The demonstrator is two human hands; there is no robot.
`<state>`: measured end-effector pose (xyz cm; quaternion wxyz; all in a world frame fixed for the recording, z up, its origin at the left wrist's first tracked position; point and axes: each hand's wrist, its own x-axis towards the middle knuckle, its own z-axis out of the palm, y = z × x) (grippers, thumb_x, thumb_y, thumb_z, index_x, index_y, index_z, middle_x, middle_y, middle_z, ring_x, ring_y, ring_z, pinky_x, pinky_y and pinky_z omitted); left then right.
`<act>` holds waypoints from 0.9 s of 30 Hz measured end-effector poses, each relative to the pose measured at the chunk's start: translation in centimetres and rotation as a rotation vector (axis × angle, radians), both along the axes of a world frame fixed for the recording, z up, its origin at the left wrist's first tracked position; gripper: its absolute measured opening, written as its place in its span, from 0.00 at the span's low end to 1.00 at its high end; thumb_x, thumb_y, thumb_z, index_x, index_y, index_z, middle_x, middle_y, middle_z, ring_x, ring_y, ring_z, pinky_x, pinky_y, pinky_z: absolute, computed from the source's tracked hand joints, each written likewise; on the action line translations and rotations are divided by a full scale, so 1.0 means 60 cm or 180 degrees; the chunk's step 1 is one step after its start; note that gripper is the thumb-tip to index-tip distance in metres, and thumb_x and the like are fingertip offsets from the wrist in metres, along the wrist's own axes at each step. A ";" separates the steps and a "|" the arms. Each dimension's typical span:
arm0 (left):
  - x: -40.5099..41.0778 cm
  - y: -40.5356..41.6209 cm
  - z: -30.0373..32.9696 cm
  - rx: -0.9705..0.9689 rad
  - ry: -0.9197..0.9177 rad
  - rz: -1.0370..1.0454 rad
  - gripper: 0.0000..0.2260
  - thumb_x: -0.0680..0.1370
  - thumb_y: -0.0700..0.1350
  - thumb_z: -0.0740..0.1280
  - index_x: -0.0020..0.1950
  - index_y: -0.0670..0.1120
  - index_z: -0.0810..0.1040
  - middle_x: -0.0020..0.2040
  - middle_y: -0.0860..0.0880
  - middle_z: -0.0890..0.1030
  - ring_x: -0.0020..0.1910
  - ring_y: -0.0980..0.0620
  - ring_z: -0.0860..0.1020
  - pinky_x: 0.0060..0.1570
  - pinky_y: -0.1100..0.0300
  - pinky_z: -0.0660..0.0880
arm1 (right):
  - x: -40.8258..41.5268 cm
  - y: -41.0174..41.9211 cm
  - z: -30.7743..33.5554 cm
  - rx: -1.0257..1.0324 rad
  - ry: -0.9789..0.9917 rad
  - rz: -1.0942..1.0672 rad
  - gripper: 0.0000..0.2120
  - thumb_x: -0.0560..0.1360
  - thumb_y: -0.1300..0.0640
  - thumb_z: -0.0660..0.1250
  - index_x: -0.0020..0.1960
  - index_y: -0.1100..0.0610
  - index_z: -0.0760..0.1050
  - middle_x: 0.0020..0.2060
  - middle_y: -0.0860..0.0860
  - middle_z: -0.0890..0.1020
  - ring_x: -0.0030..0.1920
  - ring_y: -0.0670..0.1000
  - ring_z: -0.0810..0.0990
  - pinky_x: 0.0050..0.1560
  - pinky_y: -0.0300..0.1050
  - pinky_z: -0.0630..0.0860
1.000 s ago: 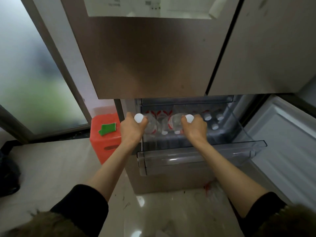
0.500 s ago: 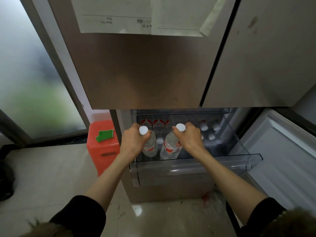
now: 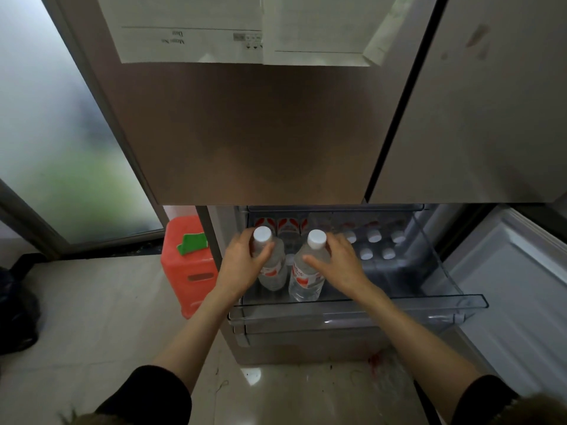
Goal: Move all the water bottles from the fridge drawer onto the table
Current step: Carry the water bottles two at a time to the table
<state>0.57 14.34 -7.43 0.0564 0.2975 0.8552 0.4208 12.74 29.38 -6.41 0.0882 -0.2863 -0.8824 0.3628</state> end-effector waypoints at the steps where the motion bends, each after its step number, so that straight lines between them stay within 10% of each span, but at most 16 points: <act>1: -0.002 0.003 -0.003 -0.0026 0.0033 0.0039 0.17 0.75 0.51 0.66 0.60 0.44 0.72 0.52 0.45 0.73 0.51 0.48 0.74 0.52 0.57 0.72 | 0.001 0.002 0.002 -0.0284 -0.0008 0.0218 0.24 0.71 0.51 0.71 0.63 0.55 0.68 0.59 0.51 0.71 0.60 0.50 0.71 0.60 0.49 0.72; 8: -0.005 -0.007 -0.011 -0.0083 -0.1133 -0.0924 0.31 0.72 0.42 0.71 0.68 0.49 0.57 0.59 0.53 0.69 0.59 0.56 0.70 0.54 0.66 0.65 | 0.000 0.029 -0.002 -0.1182 -0.0367 0.0755 0.31 0.70 0.58 0.72 0.69 0.51 0.61 0.61 0.49 0.74 0.63 0.49 0.72 0.65 0.46 0.69; 13: -0.011 -0.004 -0.018 -0.0453 -0.0542 -0.0669 0.34 0.68 0.46 0.75 0.68 0.48 0.62 0.64 0.47 0.70 0.57 0.56 0.68 0.55 0.63 0.65 | -0.005 0.039 -0.012 -0.0827 -0.0344 0.0548 0.33 0.63 0.45 0.76 0.63 0.51 0.68 0.58 0.48 0.75 0.59 0.48 0.75 0.62 0.52 0.73; 27: -0.012 -0.008 -0.022 -0.0448 -0.0342 -0.0585 0.31 0.66 0.47 0.76 0.64 0.46 0.67 0.62 0.46 0.73 0.60 0.48 0.73 0.55 0.63 0.68 | -0.015 0.011 -0.009 -0.0472 -0.0286 0.0639 0.32 0.66 0.56 0.76 0.65 0.52 0.65 0.58 0.47 0.74 0.59 0.48 0.73 0.55 0.41 0.70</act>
